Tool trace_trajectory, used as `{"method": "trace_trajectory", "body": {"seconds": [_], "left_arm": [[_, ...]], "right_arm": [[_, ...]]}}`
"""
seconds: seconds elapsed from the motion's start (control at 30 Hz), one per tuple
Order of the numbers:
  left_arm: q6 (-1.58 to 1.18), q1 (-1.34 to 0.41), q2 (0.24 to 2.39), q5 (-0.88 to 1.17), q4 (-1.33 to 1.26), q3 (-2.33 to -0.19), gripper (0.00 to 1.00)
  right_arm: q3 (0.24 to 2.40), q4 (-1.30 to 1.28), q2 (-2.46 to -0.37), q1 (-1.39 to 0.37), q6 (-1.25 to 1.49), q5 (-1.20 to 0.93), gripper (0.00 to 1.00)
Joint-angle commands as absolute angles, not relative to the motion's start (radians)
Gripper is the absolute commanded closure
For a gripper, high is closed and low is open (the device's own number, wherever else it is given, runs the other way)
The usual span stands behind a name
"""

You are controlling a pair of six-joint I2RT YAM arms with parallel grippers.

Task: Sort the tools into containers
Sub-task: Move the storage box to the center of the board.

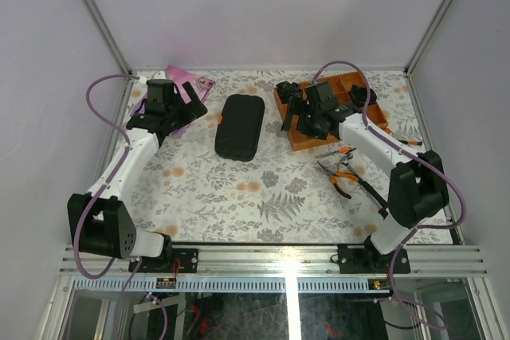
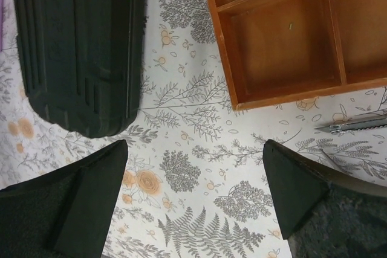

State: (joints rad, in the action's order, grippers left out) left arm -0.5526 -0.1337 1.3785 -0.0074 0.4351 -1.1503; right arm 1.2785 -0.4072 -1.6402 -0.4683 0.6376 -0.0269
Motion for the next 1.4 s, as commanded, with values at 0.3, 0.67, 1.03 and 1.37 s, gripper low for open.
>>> {"method": "trace_trajectory", "body": {"seconds": [0.3,0.67,1.03,1.37], "left_arm": [[-0.513,-0.057,1.490,0.038,0.339,-1.273,0.00],[-0.432,-0.055,1.734,0.131,0.375,-1.442,0.00],[-0.431,-0.055,1.962,0.418,0.311,-1.494,0.00],[-0.448,-0.064,2.027,0.475,0.258,-1.476,0.00]], "right_arm": [[1.384,-0.419,-1.719,-0.472,0.499,0.047,0.01],[1.455,-0.314,-1.829,-0.496,0.614,-0.120,0.00],[1.479,-0.117,-1.958,-0.542,0.726,-0.196,0.03],[1.588,-0.034,-2.089,-0.558,0.789,-0.233,0.03]]}}
